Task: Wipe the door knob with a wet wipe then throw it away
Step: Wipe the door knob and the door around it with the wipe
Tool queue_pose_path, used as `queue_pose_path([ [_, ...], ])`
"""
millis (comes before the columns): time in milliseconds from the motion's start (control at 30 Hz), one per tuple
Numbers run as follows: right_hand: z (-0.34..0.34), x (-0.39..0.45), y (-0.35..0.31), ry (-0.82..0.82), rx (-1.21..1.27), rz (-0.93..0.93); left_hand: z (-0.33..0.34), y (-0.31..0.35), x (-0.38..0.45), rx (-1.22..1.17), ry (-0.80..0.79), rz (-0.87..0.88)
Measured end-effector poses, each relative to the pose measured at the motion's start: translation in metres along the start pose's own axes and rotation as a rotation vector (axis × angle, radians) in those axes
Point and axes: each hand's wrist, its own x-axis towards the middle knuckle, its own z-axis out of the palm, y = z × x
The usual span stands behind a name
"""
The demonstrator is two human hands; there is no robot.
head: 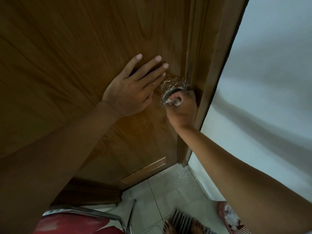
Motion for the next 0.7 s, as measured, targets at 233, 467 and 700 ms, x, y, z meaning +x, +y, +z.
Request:
queue_pose_path([
  [233,-0.009,0.010,-0.018,-0.059,0.958,0.899,0.001,0.000,-0.001,-0.016,0.026,-0.002],
  [467,0.000,-0.004,0.013,0.017,-0.166,-0.157,0.001,0.000,0.000,0.007,0.024,0.005],
  [700,0.003,0.002,-0.005,-0.021,0.889,0.727,0.001,0.000,-0.001,0.003,0.017,-0.001],
])
